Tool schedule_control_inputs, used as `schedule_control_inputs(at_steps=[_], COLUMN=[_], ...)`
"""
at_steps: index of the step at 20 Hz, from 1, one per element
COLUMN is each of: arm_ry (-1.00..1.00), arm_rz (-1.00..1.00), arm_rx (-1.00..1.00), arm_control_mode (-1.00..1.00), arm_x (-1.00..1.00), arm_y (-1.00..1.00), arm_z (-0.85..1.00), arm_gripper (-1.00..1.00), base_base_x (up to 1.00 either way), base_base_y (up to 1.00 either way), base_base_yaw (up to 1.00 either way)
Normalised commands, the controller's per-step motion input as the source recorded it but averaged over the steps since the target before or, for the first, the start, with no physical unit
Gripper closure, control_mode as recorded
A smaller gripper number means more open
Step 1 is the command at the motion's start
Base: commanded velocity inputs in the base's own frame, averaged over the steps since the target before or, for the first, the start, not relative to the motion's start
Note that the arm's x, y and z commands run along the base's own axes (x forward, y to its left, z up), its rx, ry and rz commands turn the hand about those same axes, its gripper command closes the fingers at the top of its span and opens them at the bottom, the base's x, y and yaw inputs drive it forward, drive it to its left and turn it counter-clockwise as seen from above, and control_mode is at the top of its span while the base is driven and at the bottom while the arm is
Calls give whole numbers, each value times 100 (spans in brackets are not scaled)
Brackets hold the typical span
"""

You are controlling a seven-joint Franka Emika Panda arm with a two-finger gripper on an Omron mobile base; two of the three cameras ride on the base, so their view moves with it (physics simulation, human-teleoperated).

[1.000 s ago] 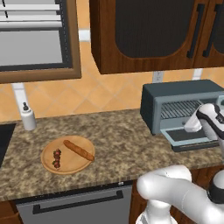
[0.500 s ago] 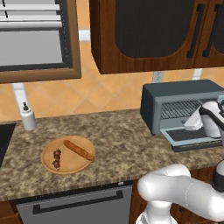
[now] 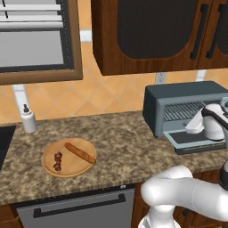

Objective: Pick up the kebab skewer and baguette bread, and place them inside the toaster oven. Close the toaster oven door and start by setting the timer.

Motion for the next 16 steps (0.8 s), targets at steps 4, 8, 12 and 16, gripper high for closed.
schedule_control_inputs(at_steps=[4,8,12,16], arm_ry=[-2,0,0,0], arm_rz=[0,0,0,0], arm_rx=[-4,-5,-6,-5], arm_control_mode=[-100,-100,-100,-100], arm_x=[22,25,20,15], arm_y=[0,0,-1,-5], arm_z=[-15,-9,-16,-18], arm_gripper=[-100,-100,-100,-100], base_base_x=[0,0,0,0], base_base_y=[0,0,0,0], base_base_yaw=[0,0,0,0])
